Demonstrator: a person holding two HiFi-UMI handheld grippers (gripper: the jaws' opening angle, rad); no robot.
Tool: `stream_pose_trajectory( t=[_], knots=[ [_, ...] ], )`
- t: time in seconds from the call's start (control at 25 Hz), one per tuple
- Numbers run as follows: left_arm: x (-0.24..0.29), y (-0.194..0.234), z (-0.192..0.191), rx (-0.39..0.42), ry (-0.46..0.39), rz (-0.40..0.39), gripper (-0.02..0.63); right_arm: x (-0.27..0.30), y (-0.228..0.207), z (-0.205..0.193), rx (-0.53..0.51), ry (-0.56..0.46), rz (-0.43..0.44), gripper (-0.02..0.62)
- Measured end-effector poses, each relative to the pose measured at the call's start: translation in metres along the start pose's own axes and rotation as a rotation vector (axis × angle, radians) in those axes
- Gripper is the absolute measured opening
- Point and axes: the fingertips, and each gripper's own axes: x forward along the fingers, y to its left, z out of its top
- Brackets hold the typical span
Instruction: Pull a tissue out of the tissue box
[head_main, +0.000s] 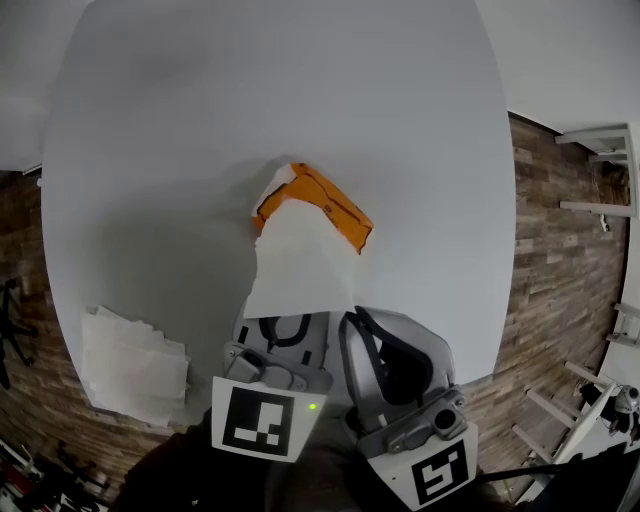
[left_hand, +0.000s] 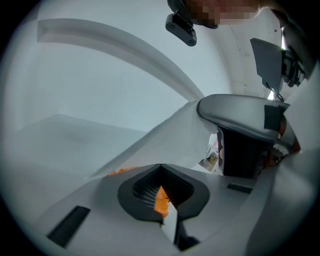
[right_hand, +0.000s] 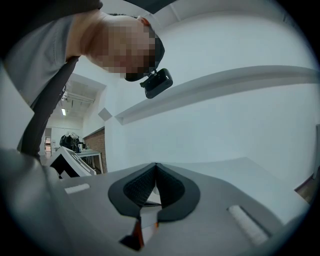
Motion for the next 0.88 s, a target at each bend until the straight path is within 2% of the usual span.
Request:
stream_pose_trajectory(
  t=[0.44,0.6,0.8,0.88],
  knots=[
    [-0.025,-0.011,0.012,-0.001,-0.036,0.026,0.0,-0.017,0.023,0.023,-0.021,-0.051,0.042,0.002],
    [-0.048,-0.017,0.015,-0.002,-0.041,0.061,0.0,-0.033,0.038,0.037,-0.027,-0.079,0.072,0.002],
    [-0.094,-0.038,0.027,0.036,-0.112,0.119,0.0,-0.069,0.068,0.057,-0.05,-0.139,0.126,0.002],
    [-0.116,-0.047,0.029,0.023,-0.145,0.145,0.0,-0.084,0.08,0.065,-0.062,-0.157,0.152,0.002]
  ],
)
